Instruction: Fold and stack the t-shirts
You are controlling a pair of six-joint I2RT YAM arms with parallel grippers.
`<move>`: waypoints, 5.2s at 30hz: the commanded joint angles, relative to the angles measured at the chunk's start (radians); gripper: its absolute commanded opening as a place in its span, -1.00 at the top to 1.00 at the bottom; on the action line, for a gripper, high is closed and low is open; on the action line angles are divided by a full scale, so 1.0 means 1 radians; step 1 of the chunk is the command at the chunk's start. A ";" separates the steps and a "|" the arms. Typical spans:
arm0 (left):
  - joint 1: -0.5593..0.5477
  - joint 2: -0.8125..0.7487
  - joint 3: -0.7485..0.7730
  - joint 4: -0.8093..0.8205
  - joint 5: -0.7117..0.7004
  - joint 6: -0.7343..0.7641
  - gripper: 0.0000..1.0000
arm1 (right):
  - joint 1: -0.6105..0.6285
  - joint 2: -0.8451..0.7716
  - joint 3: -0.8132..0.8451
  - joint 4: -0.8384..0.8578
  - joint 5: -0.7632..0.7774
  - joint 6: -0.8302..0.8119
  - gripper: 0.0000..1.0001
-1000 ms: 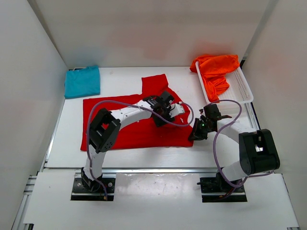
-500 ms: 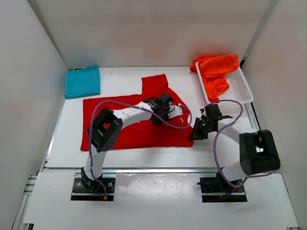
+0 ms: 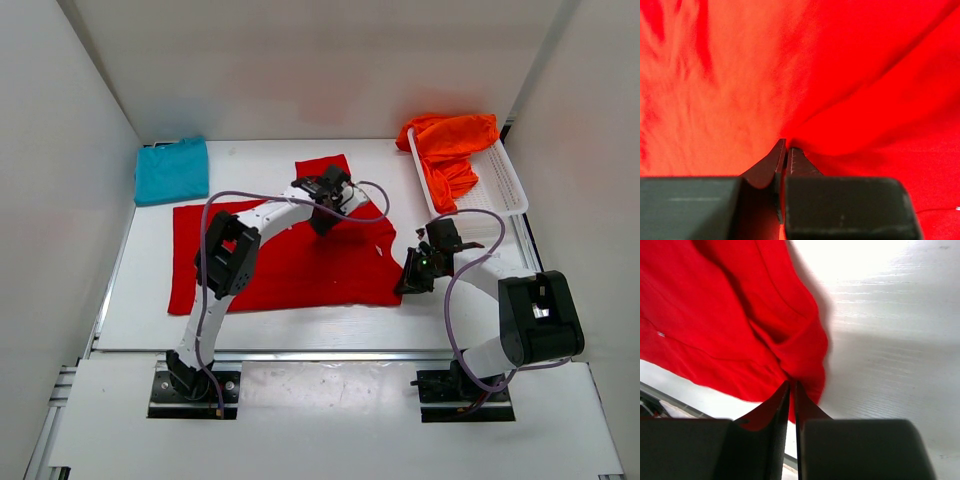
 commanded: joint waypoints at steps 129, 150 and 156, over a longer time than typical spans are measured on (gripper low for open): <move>0.938 -0.622 -0.907 -0.152 -0.039 0.025 -0.08 | 0.065 -0.297 -0.068 -0.423 -0.046 0.078 1.00; 1.033 -0.633 -0.870 -0.389 -0.053 0.172 1.00 | -0.025 -0.285 -0.046 -0.625 0.074 0.033 1.00; 0.981 -0.643 -0.922 -0.451 -0.071 0.137 1.00 | -0.096 -0.302 -0.045 -0.646 0.065 -0.054 1.00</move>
